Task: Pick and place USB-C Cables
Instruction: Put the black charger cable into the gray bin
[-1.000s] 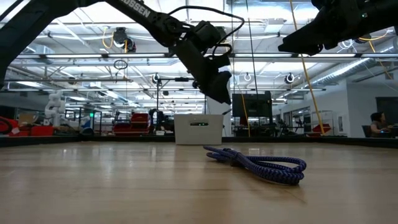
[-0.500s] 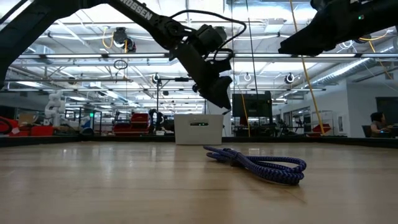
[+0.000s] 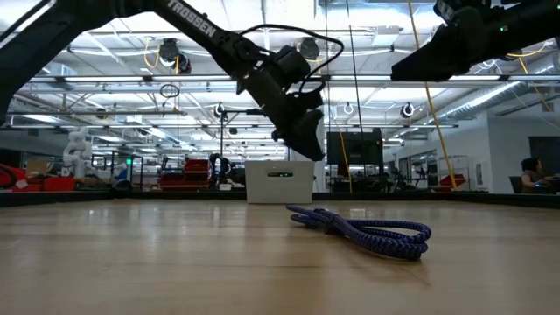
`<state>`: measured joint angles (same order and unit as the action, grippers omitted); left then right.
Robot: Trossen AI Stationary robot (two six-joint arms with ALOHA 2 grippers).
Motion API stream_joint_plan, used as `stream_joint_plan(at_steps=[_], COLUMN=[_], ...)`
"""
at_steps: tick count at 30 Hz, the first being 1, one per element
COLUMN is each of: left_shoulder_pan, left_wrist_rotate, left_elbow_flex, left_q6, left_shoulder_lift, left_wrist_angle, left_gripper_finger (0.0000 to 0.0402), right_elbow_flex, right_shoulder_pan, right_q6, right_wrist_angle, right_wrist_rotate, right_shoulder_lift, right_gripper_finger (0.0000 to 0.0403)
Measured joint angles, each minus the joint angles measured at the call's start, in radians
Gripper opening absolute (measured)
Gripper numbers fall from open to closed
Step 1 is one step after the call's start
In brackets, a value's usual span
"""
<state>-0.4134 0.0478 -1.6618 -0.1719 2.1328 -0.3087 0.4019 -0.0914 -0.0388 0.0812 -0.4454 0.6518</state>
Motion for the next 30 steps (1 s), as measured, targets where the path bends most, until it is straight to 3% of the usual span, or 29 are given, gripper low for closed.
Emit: stream_joint_plan(at_steps=[4,11,20,25,30], left_shoulder_pan=[0.001,0.001,0.003,0.002,-0.031], left_wrist_rotate=[0.011,-0.006,-0.069,-0.157,-0.170], left_elbow_flex=[0.000,0.000,0.000,0.000,0.000], left_q6=[-0.011,-0.025,0.013,0.057,0.124], left_shoulder_lift=[0.017,0.015,-0.011,-0.046,-0.051], left_wrist_angle=[0.022,0.038,0.025,-0.048,-0.108], left_gripper_finger=[0.0120,0.0040,0.0046,0.0054,0.0044], right_elbow_flex=[0.000,0.000,0.000,0.000,0.000], right_shoulder_pan=[0.001,0.001,0.001,0.001,0.000], right_q6=[0.001,-0.003,-0.003,-0.003,0.000], right_wrist_angle=[0.012,0.013,0.012,0.008,-0.009], right_wrist_rotate=[0.000,0.000,0.000,0.000,0.000], right_shoulder_lift=[0.010,0.013,0.013,0.013,0.013], right_gripper_finger=[0.0242,0.0242,0.0242,0.0242,0.0242])
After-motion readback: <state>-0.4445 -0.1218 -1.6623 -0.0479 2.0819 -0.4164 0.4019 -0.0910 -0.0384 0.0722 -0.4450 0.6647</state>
